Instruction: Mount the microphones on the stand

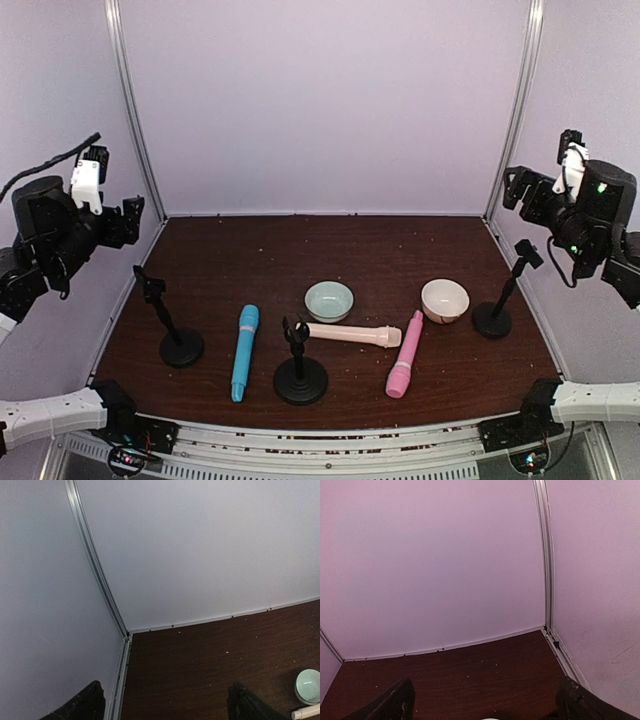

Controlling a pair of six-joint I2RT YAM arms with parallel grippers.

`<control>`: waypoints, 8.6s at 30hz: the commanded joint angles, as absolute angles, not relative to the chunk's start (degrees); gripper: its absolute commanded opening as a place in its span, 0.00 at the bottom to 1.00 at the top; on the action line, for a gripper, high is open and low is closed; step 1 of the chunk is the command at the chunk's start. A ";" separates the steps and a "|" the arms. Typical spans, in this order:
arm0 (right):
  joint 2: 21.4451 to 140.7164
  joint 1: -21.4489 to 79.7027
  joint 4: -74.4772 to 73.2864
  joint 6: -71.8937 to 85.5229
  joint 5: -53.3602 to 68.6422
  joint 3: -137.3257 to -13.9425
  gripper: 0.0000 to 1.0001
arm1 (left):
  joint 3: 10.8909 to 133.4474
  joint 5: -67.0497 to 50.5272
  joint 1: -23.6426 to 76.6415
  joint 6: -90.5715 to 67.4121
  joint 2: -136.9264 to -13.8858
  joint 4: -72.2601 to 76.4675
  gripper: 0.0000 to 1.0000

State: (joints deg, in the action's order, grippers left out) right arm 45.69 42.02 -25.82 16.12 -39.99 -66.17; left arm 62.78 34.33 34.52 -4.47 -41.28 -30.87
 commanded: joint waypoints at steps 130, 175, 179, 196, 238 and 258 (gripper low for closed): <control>68.47 64.66 -37.79 22.64 -9.75 -57.60 0.70 | 39.21 0.07 60.56 -12.95 -47.64 -14.79 0.71; 98.77 59.98 -38.25 7.26 -3.49 -64.06 0.69 | 35.51 -0.16 60.60 -13.12 -46.34 -13.42 0.73; 100.54 59.53 -38.34 7.25 -2.80 -64.42 0.68 | 35.50 -0.30 60.62 -13.18 -47.16 -12.98 0.73; 91.46 57.47 -38.75 9.09 -0.01 -61.84 0.38 | 37.04 -1.32 60.56 -11.31 -49.85 -13.06 0.73; 78.04 60.88 -49.38 18.19 23.67 -80.36 0.25 | 70.87 33.74 78.75 59.48 -73.66 -24.36 0.67; 76.43 60.57 -46.71 19.01 31.50 -80.04 0.56 | 66.05 39.80 79.42 61.33 -73.83 -13.53 0.25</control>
